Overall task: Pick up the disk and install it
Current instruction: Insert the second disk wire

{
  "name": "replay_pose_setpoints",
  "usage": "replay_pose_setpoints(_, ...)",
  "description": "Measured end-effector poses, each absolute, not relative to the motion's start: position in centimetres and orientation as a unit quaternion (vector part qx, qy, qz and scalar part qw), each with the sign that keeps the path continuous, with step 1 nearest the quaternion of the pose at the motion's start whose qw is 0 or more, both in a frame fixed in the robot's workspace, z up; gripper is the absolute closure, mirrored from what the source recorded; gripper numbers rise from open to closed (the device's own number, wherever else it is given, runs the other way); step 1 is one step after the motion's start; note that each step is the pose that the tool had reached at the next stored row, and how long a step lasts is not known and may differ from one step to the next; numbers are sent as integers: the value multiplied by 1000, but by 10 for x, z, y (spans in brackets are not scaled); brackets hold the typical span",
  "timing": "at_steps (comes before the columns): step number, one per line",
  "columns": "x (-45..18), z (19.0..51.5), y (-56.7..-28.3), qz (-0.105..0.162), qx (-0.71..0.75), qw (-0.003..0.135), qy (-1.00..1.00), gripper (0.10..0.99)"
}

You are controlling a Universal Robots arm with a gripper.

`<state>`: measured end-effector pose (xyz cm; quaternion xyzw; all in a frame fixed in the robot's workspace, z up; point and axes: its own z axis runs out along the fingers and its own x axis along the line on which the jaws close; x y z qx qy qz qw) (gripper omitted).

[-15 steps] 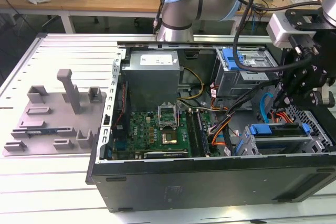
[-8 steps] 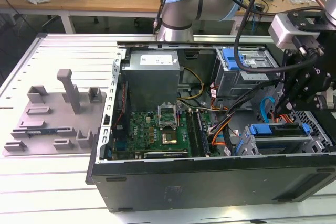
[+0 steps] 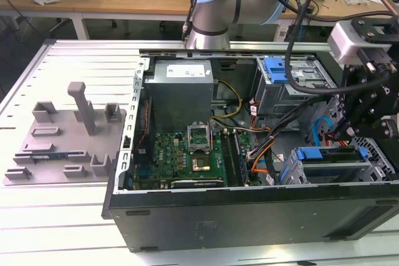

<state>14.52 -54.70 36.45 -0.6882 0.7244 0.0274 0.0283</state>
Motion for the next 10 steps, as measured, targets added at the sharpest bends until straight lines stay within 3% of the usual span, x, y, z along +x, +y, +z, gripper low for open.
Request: replay_pose_setpoints(10, 146, 360, -551, 28, -687, 29, 725, 925)
